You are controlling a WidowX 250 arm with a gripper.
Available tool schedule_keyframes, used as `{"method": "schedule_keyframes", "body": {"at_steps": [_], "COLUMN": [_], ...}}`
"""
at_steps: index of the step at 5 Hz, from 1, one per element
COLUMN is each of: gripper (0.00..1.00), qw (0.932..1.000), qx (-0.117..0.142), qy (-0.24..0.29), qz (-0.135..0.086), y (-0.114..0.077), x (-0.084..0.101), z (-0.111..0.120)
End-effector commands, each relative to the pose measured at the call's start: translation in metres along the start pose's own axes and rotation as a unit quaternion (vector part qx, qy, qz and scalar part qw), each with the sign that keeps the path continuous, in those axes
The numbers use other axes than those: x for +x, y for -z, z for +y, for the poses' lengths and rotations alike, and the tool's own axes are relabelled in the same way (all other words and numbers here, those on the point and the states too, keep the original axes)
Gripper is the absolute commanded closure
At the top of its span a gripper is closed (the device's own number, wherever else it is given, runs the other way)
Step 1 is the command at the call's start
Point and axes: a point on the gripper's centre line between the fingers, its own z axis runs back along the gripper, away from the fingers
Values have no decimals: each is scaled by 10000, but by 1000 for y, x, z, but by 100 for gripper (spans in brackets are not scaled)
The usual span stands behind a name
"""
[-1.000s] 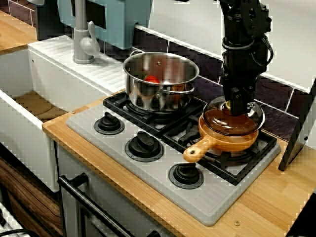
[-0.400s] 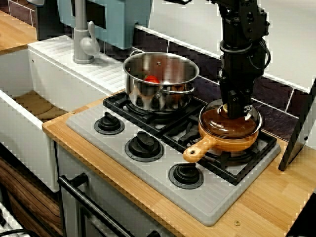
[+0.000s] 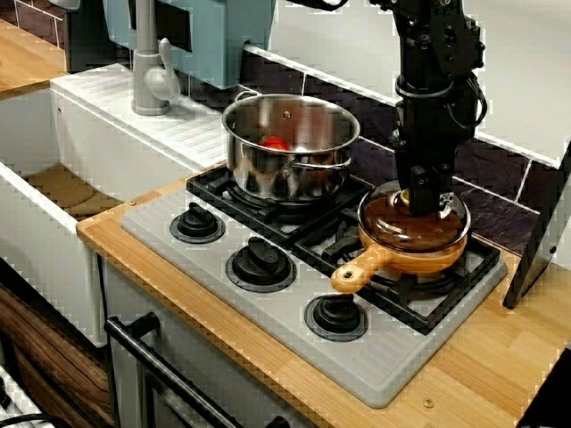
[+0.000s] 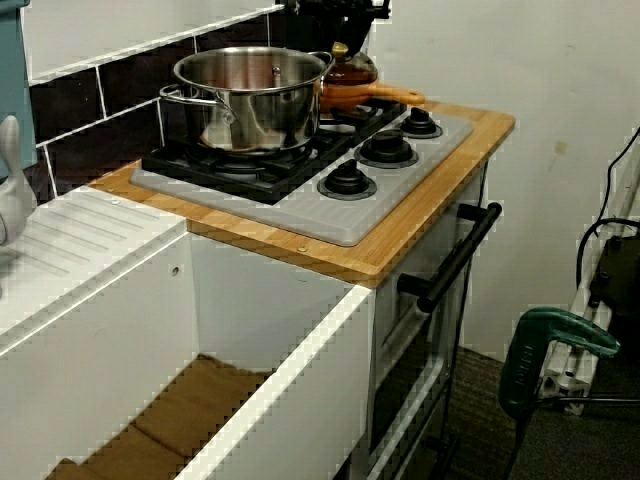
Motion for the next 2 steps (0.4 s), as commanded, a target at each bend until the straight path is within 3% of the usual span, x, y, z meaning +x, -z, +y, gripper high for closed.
{"method": "schedule_keyframes", "body": {"at_steps": [1,2], "gripper": [0,0], "qw": [9997,9996], "qx": [150,175], "qy": [71,76], "qz": [-190,-198], "y": [-18,-18], "x": [2,-1], "z": [4,3]}}
